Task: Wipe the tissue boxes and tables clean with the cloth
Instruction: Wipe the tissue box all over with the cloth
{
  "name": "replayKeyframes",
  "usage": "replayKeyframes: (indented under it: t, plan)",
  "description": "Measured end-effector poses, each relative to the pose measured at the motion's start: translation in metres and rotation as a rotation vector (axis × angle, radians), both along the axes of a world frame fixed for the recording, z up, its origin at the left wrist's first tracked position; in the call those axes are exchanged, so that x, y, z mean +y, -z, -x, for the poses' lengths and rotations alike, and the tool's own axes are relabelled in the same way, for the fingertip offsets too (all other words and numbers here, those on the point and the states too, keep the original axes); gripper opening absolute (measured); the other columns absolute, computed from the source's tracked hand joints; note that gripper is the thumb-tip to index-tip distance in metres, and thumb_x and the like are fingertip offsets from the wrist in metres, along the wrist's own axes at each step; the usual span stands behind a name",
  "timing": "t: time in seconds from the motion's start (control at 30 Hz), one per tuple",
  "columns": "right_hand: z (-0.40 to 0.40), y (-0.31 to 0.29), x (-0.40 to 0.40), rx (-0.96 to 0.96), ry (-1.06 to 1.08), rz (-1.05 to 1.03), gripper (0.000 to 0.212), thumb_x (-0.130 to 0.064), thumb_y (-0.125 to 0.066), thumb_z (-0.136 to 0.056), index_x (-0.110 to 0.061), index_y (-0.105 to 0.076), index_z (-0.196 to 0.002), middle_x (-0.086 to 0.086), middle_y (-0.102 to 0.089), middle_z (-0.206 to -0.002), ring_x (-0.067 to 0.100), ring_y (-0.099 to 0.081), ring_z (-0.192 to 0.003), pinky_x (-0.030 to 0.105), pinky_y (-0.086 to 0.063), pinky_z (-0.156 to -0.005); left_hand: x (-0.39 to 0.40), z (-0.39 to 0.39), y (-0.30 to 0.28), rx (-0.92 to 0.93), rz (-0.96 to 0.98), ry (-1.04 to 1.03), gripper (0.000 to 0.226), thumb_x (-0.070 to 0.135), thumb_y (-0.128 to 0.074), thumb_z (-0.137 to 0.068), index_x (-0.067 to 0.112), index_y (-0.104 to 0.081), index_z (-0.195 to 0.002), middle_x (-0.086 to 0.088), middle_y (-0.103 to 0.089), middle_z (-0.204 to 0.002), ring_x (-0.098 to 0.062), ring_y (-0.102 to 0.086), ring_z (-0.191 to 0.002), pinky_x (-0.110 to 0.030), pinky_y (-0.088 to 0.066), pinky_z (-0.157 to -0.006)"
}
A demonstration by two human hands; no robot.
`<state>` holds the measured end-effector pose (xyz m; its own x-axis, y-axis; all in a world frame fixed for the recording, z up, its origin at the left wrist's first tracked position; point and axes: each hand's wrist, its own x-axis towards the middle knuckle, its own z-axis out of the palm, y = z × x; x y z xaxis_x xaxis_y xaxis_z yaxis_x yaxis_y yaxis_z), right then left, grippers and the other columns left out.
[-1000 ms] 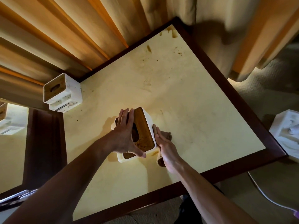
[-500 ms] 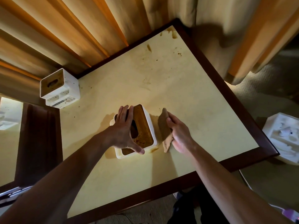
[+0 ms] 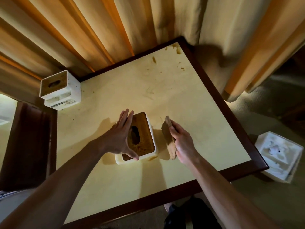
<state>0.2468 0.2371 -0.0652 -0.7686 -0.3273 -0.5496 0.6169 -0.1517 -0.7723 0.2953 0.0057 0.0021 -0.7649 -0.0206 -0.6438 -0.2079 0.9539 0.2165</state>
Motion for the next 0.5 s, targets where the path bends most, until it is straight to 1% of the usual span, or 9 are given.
replayKeyframes:
  t: [0.1, 0.2, 0.3, 0.33, 0.37, 0.43, 0.47, 0.5]
  plan:
    - [0.002, -0.009, -0.001, 0.029, -0.004, -0.027, 0.033, -0.012, -0.046, -0.102, -0.020, -0.060, -0.131, -0.003, -0.066, -0.125, 0.018, -0.058, -0.121, 0.043, -0.040, -0.111, -0.011, -0.008, 0.002, 0.026, 0.017, 0.005, 0.169, 0.079, -0.082, -0.041, 0.031, 0.045, -0.141, 0.013, 0.050, -0.149, -0.010, 0.044, -0.139, -0.048, 0.001, -0.124]
    - [0.006, -0.019, -0.009, 0.122, -0.026, -0.097, 0.033, -0.012, -0.047, -0.102, -0.018, -0.060, -0.132, -0.001, -0.065, -0.126, 0.018, -0.058, -0.121, 0.042, -0.041, -0.110, -0.017, -0.015, 0.006, 0.013, 0.019, 0.012, 0.168, 0.080, -0.082, -0.043, 0.031, 0.048, -0.138, 0.009, 0.049, -0.150, -0.013, 0.042, -0.140, -0.049, 0.004, -0.123]
    - [0.012, -0.035, -0.020, 0.233, -0.088, -0.175, 0.035, -0.018, -0.047, -0.103, -0.016, -0.054, -0.137, -0.003, -0.061, -0.130, 0.014, -0.054, -0.122, 0.034, -0.039, -0.111, -0.018, -0.017, 0.006, 0.016, -0.018, -0.005, 0.168, 0.078, -0.082, -0.044, 0.030, 0.048, -0.139, 0.008, 0.047, -0.152, -0.013, 0.040, -0.141, -0.050, 0.004, -0.123]
    - [0.013, -0.041, -0.024, 0.275, -0.117, -0.193, 0.036, -0.020, -0.047, -0.103, -0.014, -0.053, -0.138, -0.001, -0.061, -0.129, 0.013, -0.055, -0.120, 0.032, -0.040, -0.110, -0.018, -0.017, 0.006, 0.017, -0.027, -0.010, 0.168, 0.077, -0.083, -0.045, 0.029, 0.046, -0.140, 0.007, 0.046, -0.152, -0.013, 0.040, -0.141, -0.049, 0.004, -0.123]
    - [0.014, -0.046, -0.028, 0.322, -0.138, -0.206, 0.035, -0.021, -0.048, -0.102, -0.012, -0.054, -0.135, 0.002, -0.064, -0.125, 0.014, -0.059, -0.116, 0.031, -0.044, -0.107, -0.018, -0.018, 0.006, 0.018, -0.034, -0.017, 0.168, 0.076, -0.084, -0.045, 0.028, 0.046, -0.141, 0.007, 0.045, -0.152, -0.013, 0.039, -0.141, -0.049, 0.004, -0.123]
    - [0.014, -0.053, -0.037, 0.421, -0.179, -0.226, 0.027, -0.023, -0.051, -0.101, -0.011, -0.062, -0.122, 0.009, -0.068, -0.114, 0.020, -0.063, -0.104, 0.032, -0.048, -0.097, -0.019, -0.019, 0.006, 0.029, -0.043, -0.027, 0.168, 0.076, -0.084, -0.045, 0.029, 0.046, -0.141, 0.005, 0.044, -0.153, -0.014, 0.036, -0.142, -0.049, 0.002, -0.123]
    - [0.015, -0.052, -0.042, 0.479, -0.209, -0.255, 0.021, -0.025, -0.053, -0.100, -0.015, -0.065, -0.115, 0.008, -0.069, -0.109, 0.020, -0.064, -0.099, 0.033, -0.050, -0.092, -0.020, -0.020, 0.007, 0.035, -0.049, -0.030, 0.168, 0.077, -0.084, -0.045, 0.029, 0.046, -0.140, 0.005, 0.045, -0.153, -0.014, 0.035, -0.142, -0.050, 0.002, -0.124]
    - [0.016, -0.050, -0.046, 0.538, -0.239, -0.299, 0.022, -0.028, -0.054, -0.100, -0.017, -0.065, -0.115, 0.005, -0.071, -0.105, 0.016, -0.065, -0.094, 0.033, -0.051, -0.087, -0.021, -0.020, 0.008, 0.038, -0.054, -0.031, 0.168, 0.077, -0.083, -0.045, 0.029, 0.046, -0.140, 0.005, 0.045, -0.152, -0.013, 0.035, -0.142, -0.049, 0.002, -0.124]
